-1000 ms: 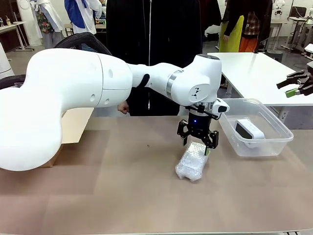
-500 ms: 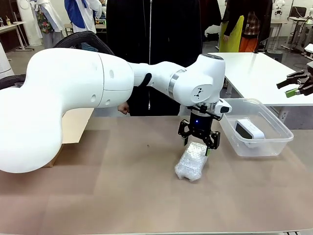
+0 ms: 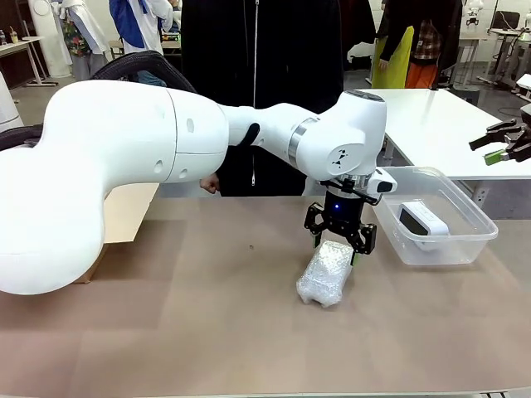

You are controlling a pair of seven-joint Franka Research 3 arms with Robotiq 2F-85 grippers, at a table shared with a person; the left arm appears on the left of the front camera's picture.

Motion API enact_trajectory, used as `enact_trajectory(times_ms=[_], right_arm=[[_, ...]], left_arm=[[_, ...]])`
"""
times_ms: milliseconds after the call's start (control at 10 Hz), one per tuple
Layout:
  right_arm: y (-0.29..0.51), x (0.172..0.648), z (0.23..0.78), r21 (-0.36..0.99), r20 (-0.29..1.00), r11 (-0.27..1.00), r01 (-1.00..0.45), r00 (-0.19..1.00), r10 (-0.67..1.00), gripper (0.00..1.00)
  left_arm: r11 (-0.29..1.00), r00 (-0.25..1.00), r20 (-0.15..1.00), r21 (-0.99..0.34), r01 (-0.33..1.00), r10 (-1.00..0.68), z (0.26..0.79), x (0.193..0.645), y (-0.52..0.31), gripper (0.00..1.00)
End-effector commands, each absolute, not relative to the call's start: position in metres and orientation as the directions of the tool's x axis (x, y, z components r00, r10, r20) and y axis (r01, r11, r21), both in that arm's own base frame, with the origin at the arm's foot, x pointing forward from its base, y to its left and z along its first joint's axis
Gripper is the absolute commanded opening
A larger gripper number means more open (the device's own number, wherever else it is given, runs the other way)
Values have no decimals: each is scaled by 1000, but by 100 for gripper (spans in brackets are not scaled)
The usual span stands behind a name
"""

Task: Separate and place wrapped and unwrapped clocks.
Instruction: Pick up the Digital clock indicated by the person.

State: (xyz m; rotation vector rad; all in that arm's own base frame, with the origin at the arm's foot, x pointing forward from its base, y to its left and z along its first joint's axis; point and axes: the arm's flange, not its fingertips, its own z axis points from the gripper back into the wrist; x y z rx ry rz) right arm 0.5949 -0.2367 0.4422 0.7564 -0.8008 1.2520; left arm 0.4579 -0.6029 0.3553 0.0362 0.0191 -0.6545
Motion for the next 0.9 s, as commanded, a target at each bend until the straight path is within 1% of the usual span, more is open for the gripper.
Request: enact_trajectory(times_ms=[0, 200, 600, 700, 800], right_arm=[[-235, 595, 441, 56, 856, 154, -986, 127, 502, 100], [-235, 595, 441, 56, 856, 154, -986, 127, 502, 100], [-235, 595, 441, 56, 856, 154, -986, 127, 502, 100], [-235, 595, 441, 56, 856, 154, -986, 127, 502, 100], [-235, 595, 441, 56, 856, 154, -986, 127, 502, 100]], left_arm=[[811, 811, -15, 37, 584, -584, 351, 455, -598, 100], [813, 813, -33, 11, 582, -581, 339, 457, -596, 100], [805, 806, -20, -62, 590, -592, 321, 460, -591, 100], [792, 794, -4, -69, 607, -608, 324, 461, -588, 100], [796, 796, -2, -39, 605, -605, 324, 461, -586, 100]])
